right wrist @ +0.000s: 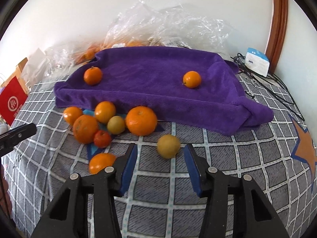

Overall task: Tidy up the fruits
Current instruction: 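Grasp a pale yellow citrus with the right tool while the left tool returns to the fruit, then close the left tool on an elongated orange fruit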

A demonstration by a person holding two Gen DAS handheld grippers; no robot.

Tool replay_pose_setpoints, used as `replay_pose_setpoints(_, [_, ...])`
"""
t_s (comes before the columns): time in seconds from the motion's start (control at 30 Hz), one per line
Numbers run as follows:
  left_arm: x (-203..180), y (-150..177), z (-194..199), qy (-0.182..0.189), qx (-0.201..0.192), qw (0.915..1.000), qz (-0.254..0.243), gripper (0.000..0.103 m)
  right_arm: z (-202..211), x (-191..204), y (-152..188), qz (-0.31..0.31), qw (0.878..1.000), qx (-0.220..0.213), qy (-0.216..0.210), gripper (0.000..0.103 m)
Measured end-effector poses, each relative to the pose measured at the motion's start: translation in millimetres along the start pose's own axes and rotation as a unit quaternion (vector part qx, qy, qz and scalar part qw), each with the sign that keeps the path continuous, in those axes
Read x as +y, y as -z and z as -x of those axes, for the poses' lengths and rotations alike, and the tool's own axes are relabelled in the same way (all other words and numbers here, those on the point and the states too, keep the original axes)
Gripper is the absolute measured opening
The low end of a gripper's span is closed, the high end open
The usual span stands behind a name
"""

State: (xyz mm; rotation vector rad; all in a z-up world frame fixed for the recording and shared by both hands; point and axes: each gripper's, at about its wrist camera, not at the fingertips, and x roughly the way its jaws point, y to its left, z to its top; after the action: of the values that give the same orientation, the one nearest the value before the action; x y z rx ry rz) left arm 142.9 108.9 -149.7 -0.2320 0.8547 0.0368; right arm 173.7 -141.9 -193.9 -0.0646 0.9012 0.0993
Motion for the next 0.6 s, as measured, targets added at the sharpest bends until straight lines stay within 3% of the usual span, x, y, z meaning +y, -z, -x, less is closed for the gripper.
replay_pose_setpoints(0.17, [-8.2, -2.4, -8.4, 0.023, -0.002, 0.9997, 0.003, 0.054, -20.4, -7.1, -2.1, -0.004, 1.0, 0.019, -0.002, 0.027])
replay_pose_setpoints(0.4, [-30.6, -19.2, -26.6, 0.073, 0.003, 0.9973, 0.008, 0.054, -14.6, -16.6, 3.3, 0.006, 1.0, 0.007, 0.003, 0.027])
replay_pose_setpoints(0.6, [-44.4, -21.9, -49.2, 0.068, 0.019, 0.9975, 0.008, 0.054, -13.2, -32.3, 8.0, -0.005, 1.0, 0.001, -0.003, 0.027])
